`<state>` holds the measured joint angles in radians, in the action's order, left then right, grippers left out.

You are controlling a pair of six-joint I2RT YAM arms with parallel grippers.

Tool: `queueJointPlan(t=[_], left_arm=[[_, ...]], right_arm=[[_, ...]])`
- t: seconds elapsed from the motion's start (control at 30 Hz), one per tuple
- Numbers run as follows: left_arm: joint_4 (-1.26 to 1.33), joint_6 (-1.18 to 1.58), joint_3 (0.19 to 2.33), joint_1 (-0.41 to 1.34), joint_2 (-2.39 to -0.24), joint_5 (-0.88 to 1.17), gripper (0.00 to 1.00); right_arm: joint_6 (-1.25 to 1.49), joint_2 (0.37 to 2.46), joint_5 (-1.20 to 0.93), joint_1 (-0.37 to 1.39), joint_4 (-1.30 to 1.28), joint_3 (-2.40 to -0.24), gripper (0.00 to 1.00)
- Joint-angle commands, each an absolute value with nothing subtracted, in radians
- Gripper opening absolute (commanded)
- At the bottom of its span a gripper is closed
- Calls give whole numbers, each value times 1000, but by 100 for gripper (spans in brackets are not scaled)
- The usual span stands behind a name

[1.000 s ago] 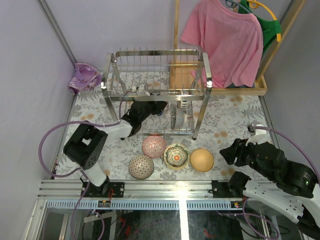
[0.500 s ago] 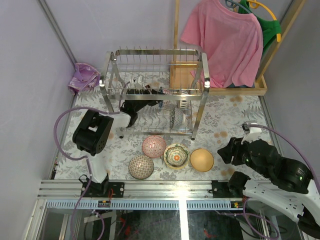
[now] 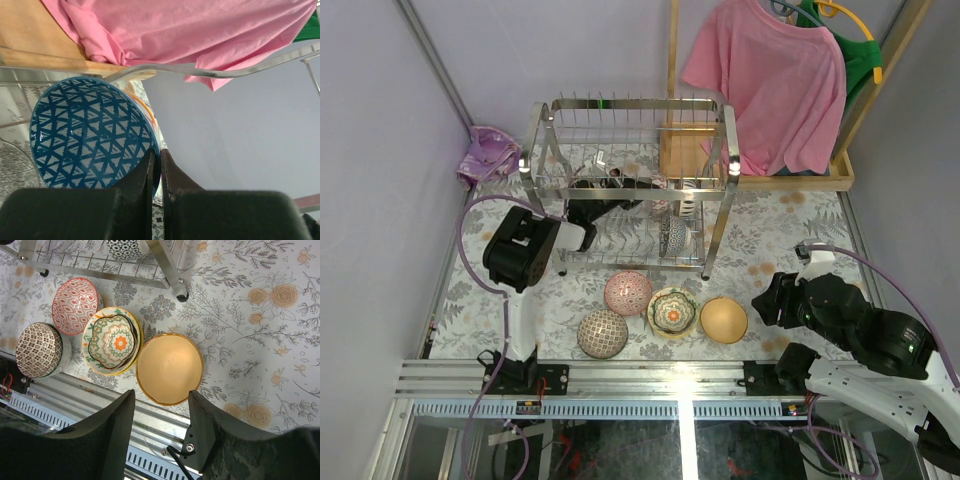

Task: Load the bowls into the dish rack
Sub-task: Place the bowl in the dish rack.

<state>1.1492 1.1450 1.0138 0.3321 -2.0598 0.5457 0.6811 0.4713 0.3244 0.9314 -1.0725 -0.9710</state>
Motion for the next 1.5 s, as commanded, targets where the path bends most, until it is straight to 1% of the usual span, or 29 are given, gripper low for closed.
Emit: queueJointPlan(t=[0.0,0.17,0.43,0.93,1.0,1.1,1.17,1.3,1.47], left_arm=[[1312,1276,1040,333,-2077,608,0],[1280,1254,1049,336,-2083,599,0],[1230,1203,1067,336,-2152,577,0],[953,1041,1126,335,-2131,534,0],[980,1052,1121,332,-2132,551,0],[1107,1130,1108,323,-2140,586,0],[1148,1159,1114,321,-2129,591,0],[1101,1144,1151,321,-2095,578,0],[1094,1169,1208,321,-2113,585,0]], right_arm=[[648,489,306,934,-1088,-978,54],[640,486,305,934,-1084,-976,54],[633,477,296,933,-1084,-979,54],[624,487,290,933,-1073,-976,54],[626,489,291,934,-1067,-973,54],[626,491,291,934,-1065,-971,54],[624,494,285,934,-1066,-971,54],[622,496,284,933,-1070,-972,54],[611,517,277,934,-1060,-972,54]])
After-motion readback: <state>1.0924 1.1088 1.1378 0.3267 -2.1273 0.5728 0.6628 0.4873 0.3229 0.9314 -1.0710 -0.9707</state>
